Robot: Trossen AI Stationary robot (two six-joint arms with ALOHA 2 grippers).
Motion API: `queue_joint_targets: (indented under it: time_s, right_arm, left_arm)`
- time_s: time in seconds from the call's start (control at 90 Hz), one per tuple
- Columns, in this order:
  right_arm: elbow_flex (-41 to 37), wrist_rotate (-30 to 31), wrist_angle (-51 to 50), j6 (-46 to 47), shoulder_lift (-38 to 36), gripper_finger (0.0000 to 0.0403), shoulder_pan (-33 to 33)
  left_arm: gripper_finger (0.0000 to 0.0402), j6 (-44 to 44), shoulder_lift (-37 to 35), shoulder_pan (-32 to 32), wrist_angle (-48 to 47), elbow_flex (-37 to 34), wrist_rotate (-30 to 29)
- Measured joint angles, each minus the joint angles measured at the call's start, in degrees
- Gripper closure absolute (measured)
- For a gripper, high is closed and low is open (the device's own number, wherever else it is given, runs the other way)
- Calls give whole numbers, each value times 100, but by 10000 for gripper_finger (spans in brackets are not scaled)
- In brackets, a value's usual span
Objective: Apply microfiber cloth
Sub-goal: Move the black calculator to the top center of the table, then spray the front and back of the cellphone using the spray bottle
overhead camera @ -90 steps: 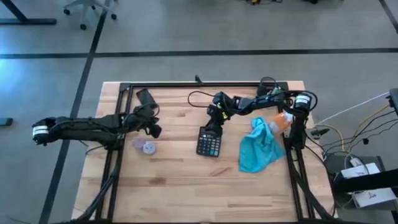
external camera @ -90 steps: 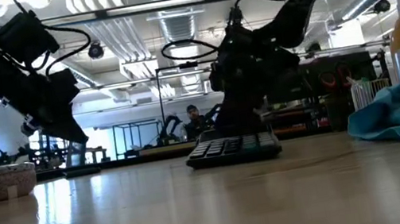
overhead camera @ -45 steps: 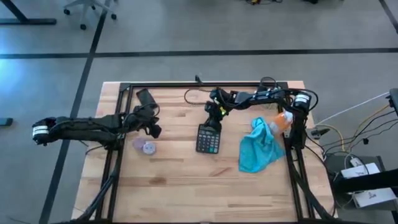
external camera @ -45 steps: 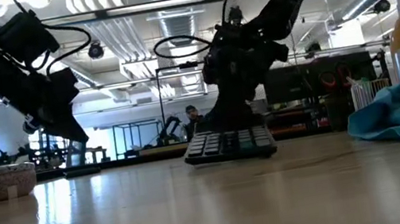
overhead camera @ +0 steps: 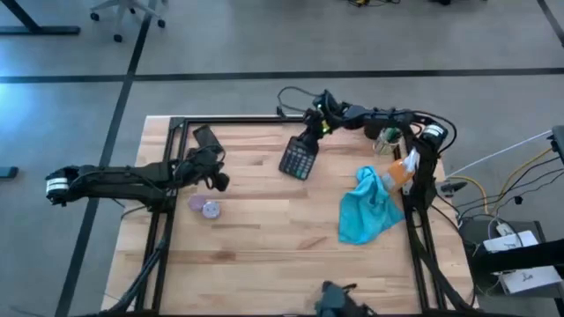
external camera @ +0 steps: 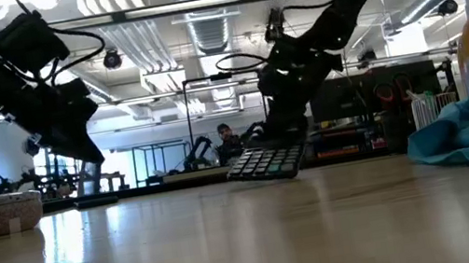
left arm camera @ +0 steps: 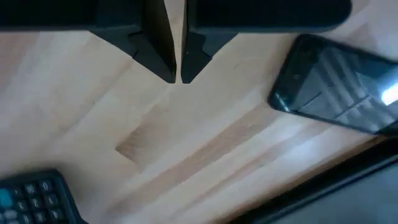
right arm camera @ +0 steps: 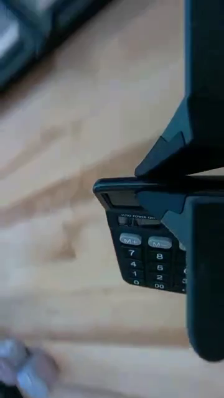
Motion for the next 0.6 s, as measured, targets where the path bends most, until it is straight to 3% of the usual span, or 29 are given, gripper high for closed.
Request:
queue_joint_targets:
  time_s: [0.1,0.189,0.333,0.478,0.6]
  right_arm:
    - [-4,26,0,-17,0,355,-118]
    - [-4,284,-7,-81,-1,332,-139]
    - [-4,579,-44,-334,-2,299,-131]
    - [10,491,-279,-369,-187,275,-114]
    - [30,442,-634,-438,-513,263,76]
  left_arm:
    - [381,-369,0,27,-4,0,-503]
    - [363,-619,0,148,-3,0,-590]
    - [332,-909,77,371,-1,0,-605]
    - [318,-996,453,831,102,-2,-592]
    - [317,-952,947,1367,567,2,-96]
